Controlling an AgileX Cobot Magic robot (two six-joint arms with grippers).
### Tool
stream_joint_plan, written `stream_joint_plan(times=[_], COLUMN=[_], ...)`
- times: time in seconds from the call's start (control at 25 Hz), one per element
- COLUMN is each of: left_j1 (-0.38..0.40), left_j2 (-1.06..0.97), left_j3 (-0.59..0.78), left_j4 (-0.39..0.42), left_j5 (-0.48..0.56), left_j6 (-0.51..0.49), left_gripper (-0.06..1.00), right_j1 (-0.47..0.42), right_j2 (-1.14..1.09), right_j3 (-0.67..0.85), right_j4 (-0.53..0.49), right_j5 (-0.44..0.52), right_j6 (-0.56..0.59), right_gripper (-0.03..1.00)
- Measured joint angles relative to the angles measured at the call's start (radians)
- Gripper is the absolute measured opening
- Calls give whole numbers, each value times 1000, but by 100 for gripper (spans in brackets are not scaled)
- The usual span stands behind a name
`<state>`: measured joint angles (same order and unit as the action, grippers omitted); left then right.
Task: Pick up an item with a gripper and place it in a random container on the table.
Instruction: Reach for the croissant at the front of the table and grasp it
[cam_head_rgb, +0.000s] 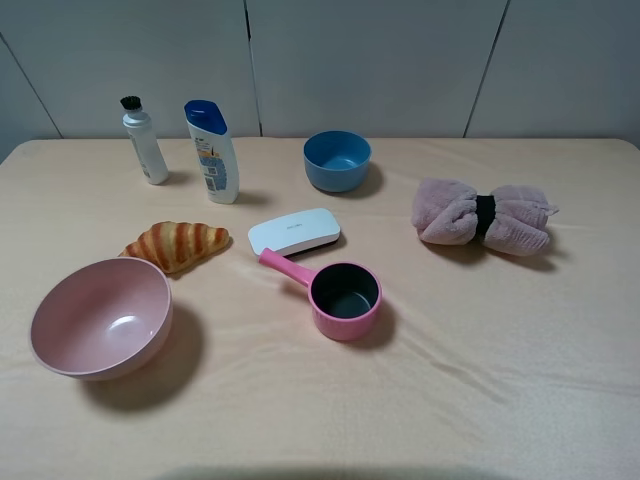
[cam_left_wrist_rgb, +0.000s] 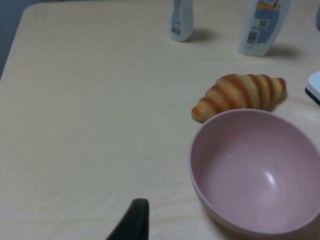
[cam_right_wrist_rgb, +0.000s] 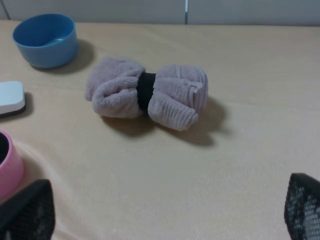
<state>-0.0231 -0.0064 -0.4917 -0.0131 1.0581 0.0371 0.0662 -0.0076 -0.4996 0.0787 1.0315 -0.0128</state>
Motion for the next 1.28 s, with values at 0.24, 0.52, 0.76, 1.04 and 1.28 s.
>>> stream_joint_plan(times=[0.24,0.52,0.76,1.04,1.28], left_j1=[0,0,0,0,0], left_j2=[0,0,0,0,49], left_j3=[0,0,0,0,-48], left_j4=[0,0,0,-1,-4], left_j5=[0,0,0,0,1], left_j6=[0,0,0,-1,-3], left_gripper=[100,100,100,100,100], right_j1=[0,0,0,0,0], right_j2=[0,0,0,0,0], right_j3=[0,0,0,0,0], right_j4=[0,0,0,0,0], right_j5=[0,0,0,0,0], right_j6=[0,0,0,0,0], right_gripper=[69,69,69,69,69])
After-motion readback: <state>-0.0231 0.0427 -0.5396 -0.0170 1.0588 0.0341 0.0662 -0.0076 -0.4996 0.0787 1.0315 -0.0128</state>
